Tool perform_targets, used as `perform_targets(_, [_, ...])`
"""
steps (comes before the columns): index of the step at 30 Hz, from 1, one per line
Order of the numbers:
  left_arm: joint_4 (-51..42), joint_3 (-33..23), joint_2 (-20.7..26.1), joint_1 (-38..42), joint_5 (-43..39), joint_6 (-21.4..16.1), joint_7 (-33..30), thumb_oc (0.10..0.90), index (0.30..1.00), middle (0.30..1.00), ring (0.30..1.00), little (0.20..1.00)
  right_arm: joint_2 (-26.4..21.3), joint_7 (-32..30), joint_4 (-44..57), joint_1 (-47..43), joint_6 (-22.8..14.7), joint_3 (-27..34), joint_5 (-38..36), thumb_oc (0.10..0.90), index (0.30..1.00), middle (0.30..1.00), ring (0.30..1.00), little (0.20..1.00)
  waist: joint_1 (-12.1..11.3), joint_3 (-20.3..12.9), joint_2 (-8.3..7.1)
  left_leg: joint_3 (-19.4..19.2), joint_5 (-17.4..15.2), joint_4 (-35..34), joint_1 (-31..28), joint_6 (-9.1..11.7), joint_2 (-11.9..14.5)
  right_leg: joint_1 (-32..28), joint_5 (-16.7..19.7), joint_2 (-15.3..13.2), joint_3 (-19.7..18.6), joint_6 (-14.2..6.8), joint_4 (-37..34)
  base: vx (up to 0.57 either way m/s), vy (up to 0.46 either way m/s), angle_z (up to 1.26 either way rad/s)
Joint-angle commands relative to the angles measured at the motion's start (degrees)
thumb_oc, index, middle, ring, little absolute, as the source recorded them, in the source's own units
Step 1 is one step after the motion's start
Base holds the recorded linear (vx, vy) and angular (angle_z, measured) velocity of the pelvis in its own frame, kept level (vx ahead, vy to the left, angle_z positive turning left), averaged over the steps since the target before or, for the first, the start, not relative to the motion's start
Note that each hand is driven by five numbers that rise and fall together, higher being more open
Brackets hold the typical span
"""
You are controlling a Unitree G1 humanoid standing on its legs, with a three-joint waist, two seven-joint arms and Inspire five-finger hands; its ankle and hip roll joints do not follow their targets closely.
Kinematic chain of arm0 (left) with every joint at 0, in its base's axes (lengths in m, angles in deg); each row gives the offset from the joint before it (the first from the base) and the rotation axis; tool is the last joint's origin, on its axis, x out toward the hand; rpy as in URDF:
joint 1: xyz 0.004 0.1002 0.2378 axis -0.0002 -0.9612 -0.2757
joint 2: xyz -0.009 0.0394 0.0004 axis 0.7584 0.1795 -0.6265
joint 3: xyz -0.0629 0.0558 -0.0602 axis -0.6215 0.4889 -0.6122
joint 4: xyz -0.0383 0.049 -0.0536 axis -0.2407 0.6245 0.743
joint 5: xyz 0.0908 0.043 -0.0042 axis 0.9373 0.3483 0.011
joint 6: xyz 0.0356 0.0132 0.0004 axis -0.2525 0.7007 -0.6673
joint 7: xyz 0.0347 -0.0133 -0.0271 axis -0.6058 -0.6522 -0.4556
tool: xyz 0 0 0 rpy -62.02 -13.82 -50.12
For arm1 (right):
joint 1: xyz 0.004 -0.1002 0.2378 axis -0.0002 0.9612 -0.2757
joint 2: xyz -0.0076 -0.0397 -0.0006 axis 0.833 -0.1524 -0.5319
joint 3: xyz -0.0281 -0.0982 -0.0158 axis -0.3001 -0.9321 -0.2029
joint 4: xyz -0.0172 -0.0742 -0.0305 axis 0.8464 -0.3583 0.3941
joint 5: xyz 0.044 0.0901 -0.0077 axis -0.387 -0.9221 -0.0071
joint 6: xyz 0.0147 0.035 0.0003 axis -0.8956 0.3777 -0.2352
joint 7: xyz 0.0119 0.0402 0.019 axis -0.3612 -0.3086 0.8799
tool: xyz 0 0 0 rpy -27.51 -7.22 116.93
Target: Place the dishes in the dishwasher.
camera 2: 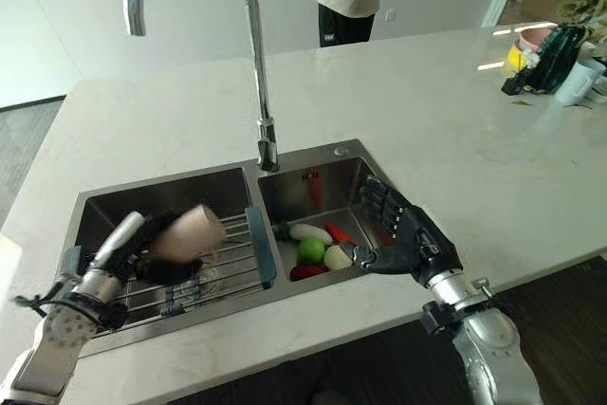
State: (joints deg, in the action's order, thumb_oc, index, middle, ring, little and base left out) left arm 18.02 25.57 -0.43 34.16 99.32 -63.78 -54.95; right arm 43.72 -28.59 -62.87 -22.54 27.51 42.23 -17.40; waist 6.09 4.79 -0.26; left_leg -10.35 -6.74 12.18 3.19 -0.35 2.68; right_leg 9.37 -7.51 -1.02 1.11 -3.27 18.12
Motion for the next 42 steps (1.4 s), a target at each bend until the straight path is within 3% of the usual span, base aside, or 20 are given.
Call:
perform_targets(1, [-5.6,-5.2,2.6,7.5,-3.7,-14.5,-11.2,0.4,0.3,0.3,0.3,0.3,-0.2,-0.9,5.9,-5.9,-7.3,4.1,-0.8,0.8,0.9,0.9,0.9,0.9,0.1,-1.9,0.54,0.3,-6.3,5.0,-0.1,1.9,0.7,-2.9,-1.1,-1.6,2.5,-3.4,-0.9,0.01,-0.068,0.13])
perform_targets(4, [-8.5,-8.4,1.0,5.9,-2.9,-21.6,-17.5,0.4,0.3,0.3,0.3,0.3,1.0,-1.7,7.1,-5.7,-7.1,4.1,-1.9,0.8,0.9,0.9,0.9,0.9,-1.0,-2.2,0.34,1.3,-6.1,5.0,0.3,2.1,0.7,-3.1,-1.5,-1.7,3.1,-3.1,-0.9,0.01,-0.076,0.21])
perform_targets(7, [-10.3,-10.3,-0.6,4.7,-3.3,-25.6,-21.3,0.4,0.3,0.3,0.3,0.3,1.7,-2.2,7.6,-5.5,-7.7,3.6,-1.9,0.8,0.9,0.9,0.9,0.9,-1.7,-2.3,0.19,2.1,-5.9,5.0,0.6,2.4,0.7,-3.2,-1.9,-1.8,3.7,-2.8,-0.9,0.01,-0.088,0.18])
perform_targets(11, [-10.8,-11.3,-2.0,3.6,-1.1,-27.1,-27.5,0.4,0.3,0.3,0.3,0.3,2.5,-2.8,8.1,-5.4,-8.0,2.4,-2.4,0.8,0.9,0.9,0.9,0.9,-2.5,-2.5,0.09,3.0,-5.6,5.0,0.8,2.7,0.7,-3.5,-2.1,-1.9,4.6,-2.5,-0.9,0.03,-0.103,0.14])
perform_targets(16, [-14.2,-15.1,-4.2,-1.4,3.9,-29.2,-33.1,0.4,0.3,0.3,0.3,0.3,2.7,-0.6,10.8,-5.0,-9.4,2.3,-5.0,0.8,0.9,0.9,0.9,0.9,-5.6,-1.7,0.16,4.0,-4.7,5.0,0.9,4.0,1.2,-4.1,-2.3,-2.7,7.8,-2.1,-0.9,0.07,-0.132,0.25])
perform_targets(20, [-17.5,-16.4,-5.2,-4.7,4.6,-29.6,-32.9,0.4,0.3,0.3,0.3,0.3,1.6,-1.3,14.0,-3.9,-11.8,2.3,-4.4,0.8,0.9,0.9,0.9,0.9,-8.7,0.1,0.7,4.2,-0.3,5.0,5.1,6.6,3.6,-5.0,-2.7,-3.7,10.4,-2.4,-0.9,-0.05,-0.043,0.46])
perform_targets(21, [-17.9,-16.1,-5.3,-4.2,4.1,-29.6,-33.4,0.4,0.3,0.3,0.3,0.3,1.4,-2.4,13.7,-4.6,-13.1,2.0,-4.4,0.8,0.9,0.9,0.9,0.9,-8.9,0.6,0.99,3.1,0.6,5.0,6.6,7.1,4.4,-4.9,-2.8,-4.1,11.4,-2.6,-0.9,-0.36,0.079,1.18])
perform_targets(22, [-16.9,-14.9,-5.6,-2.8,1.7,-31.0,-33.5,0.4,0.3,0.3,0.3,0.3,0.6,-4.5,12.0,-5.5,-16.2,2.6,-4.6,0.8,0.9,0.9,0.9,0.9,-7.5,0.7,0.36,-5.3,0.2,5.0,3.1,6.6,6.0,-4.0,-2.1,-6.8,15.7,-2.7,-0.9,-0.42,0.091,1.53])
perform_targets(25, [-15.6,-13.0,-5.8,0.3,-0.1,-33.2,-31.8,0.4,0.3,0.3,0.3,0.3,0.1,-6.4,9.0,-6.1,-20.3,4.4,-4.6,0.8,0.9,0.9,0.9,0.9,-5.3,1.0,-2.24,-16.1,1.4,5.0,-5.1,5.7,6.2,-3.9,0.8,-12.4,23.2,-3.1,-0.9,-0.37,0.08,1.89])
perform_targets(26, [-15.3,-12.5,-5.6,1.2,-1.0,-33.7,-30.9,0.4,0.3,0.3,0.3,0.3,0.1,-7.6,8.5,-6.4,-20.9,4.6,-3.9,0.8,0.9,0.9,0.9,0.9,-4.7,1.0,-2.34,-16.8,0.3,5.0,-7.5,6.4,7.2,-4.1,0.9,-13.2,24.2,-3.8,-0.9,-0.45,0.265,2.32])
perform_targets(27, [-13.5,-10.7,-5.1,3.4,-4.1,-35.1,-29.7,0.4,0.3,0.3,0.3,0.3,0.3,-9.9,7.5,-7.0,-22.5,4.9,-1.6,0.8,0.9,0.9,0.9,0.9,-2.7,0.9,-2.08,-22.9,0.1,5.0,-12.6,7.9,10.3,-4.2,3.0,-15.6,30.1,-4.1,-0.9,-0.5,0.427,3.13])
perform_targets(28, [-12.3,-9.3,-4.7,4.7,-5.5,-35.9,-29.0,0.4,0.3,0.3,0.3,0.3,0.5,-11.8,7.3,-7.4,-23.1,4.5,-0.7,0.8,0.9,0.9,0.9,0.9,-1.9,0.8,-1.15,-23.3,-0.5,5.0,-14.1,9.2,11.5,-3.8,4.5,-16.2,32.5,-4.5,-0.9,-0.53,0.467,3.37])
perform_targets(29, [-12.2,-8.9,-4.7,4.9,-5.9,-36.1,-28.7,0.4,0.3,0.3,0.3,0.3,0.7,-12.3,7.2,-7.5,-23.1,4.3,-0.4,0.8,0.9,0.9,0.9,0.9,-1.8,0.7,-0.73,-22.3,-0.8,5.0,-13.9,9.6,12.0,-3.8,5.0,-16.3,33.0,-4.8,-0.9,-0.29,0.352,2.51])
perform_targets(32, [-12.9,-8.2,-5.1,5.4,-7.2,-36.0,-27.1,0.4,0.3,0.3,0.3,0.3,1.1,-13.6,6.9,-7.6,-23.4,4.0,-1.7,0.8,0.9,0.9,0.9,0.9,-2.2,1.0,-0.88,-18.4,-7.5,5.0,-11.7,8.0,10.7,-2.3,9.2,-19.5,33.4,-8.1,-0.9,-0.15,0.294,1.22])
perform_targets(35, [-13.4,-8.2,-5.9,4.4,-9.1,-35.5,-23.6,0.4,0.3,0.3,0.3,0.3,4.5,-9.0,7.1,-6.3,-23.8,3.4,-9.9,0.8,0.9,0.9,0.9,0.9,-3.8,1.5,-1.21,-15.0,-9.0,5.0,-8.5,7.4,8.0,-1.2,15.4,-24.2,33.9,-11.1,-0.9,-0.12,0.29,0.78])
perform_targets(38, [-13.2,-8.4,-6.1,3.0,-10.9,-34.1,-24.2,0.4,0.3,0.3,0.3,0.3,8.4,-7.4,7.3,-4.7,-26.0,1.4,-9.4,0.8,0.9,0.9,0.9,0.9,-6.4,2.5,-2.0,-12.2,-9.4,5.0,-6.1,5.8,5.1,-1.2,18.2,-27.3,35.5,-11.5,-0.9,-0.11,0.291,0.49])
perform_targets(40, [-13.6,-8.7,-6.2,2.8,-11.2,-33.4,-24.0,0.4,0.3,0.3,0.3,0.3,9.0,-7.6,7.5,-4.5,-25.6,0.7,-10.3,0.8,0.9,0.9,0.9,0.9,-6.4,2.8,-1.98,-10.3,-9.0,5.0,-5.3,5.0,4.4,-1.4,17.7,-26.5,33.4,-11.3,-0.9,-0.07,0.237,0.61])
perform_targets(41, [-13.7,-8.3,-6.2,3.1,-10.9,-33.0,-24.0,0.4,0.3,0.3,0.3,0.3,9.1,-7.5,7.7,-4.3,-26.0,0.4,-10.3,0.8,0.9,0.9,0.9,0.9,-5.9,3.1,-2.25,-9.6,-7.9,5.0,-4.2,4.2,3.6,-0.5,17.5,-25.5,31.7,-10.2,-0.9,-0.06,0.124,0.77])
perform_targets(42, [-13.7,-7.8,-5.9,3.6,-11.5,-33.1,-23.2,0.4,0.3,0.3,0.3,0.3,9.1,-8.3,7.8,-3.9,-26.6,0.5,-10.0,0.8,0.9,0.9,0.9,0.9,-4.9,3.1,-2.45,-7.2,-7.7,5.0,-3.3,3.5,2.7,0.6,15.9,-23.3,27.3,-9.8,-0.9,-0.02,0.046,1.25])
